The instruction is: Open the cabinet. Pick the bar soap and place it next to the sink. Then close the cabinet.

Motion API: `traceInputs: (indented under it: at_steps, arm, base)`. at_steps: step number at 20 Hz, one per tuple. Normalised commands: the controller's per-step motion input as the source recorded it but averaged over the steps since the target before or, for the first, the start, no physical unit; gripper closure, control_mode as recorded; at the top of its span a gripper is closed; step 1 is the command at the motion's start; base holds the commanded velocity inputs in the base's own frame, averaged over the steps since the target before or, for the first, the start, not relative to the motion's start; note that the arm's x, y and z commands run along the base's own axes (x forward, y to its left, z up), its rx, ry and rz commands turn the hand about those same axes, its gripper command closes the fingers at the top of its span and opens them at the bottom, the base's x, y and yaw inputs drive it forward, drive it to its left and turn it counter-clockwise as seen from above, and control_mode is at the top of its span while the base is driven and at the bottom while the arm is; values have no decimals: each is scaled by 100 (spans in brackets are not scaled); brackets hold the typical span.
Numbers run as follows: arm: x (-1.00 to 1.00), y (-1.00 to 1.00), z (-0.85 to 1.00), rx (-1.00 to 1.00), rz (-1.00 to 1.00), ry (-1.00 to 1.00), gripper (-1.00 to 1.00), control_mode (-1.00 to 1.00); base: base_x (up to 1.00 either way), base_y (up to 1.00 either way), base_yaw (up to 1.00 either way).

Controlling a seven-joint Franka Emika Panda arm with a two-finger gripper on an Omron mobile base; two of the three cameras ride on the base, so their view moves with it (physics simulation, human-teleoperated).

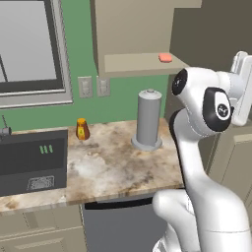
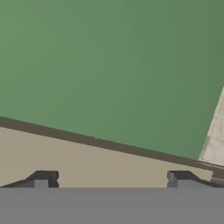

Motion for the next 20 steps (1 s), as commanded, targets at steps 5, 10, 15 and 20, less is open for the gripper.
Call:
traceInputs:
  at_steps: [5,10,15,20]
  arm:
    - [0,17,0,1,-1,-3,-100,-100]
    - [0,44,0,0,-1,-2,-100,-100]
    - [0,57,3,0,11,5,-100,-100]
    - [0,41,22,-1,28,8,-100,-100]
  base:
    - [0,0,0]
    - [0,0,0]
    - [0,0,0]
    - [0,0,0]
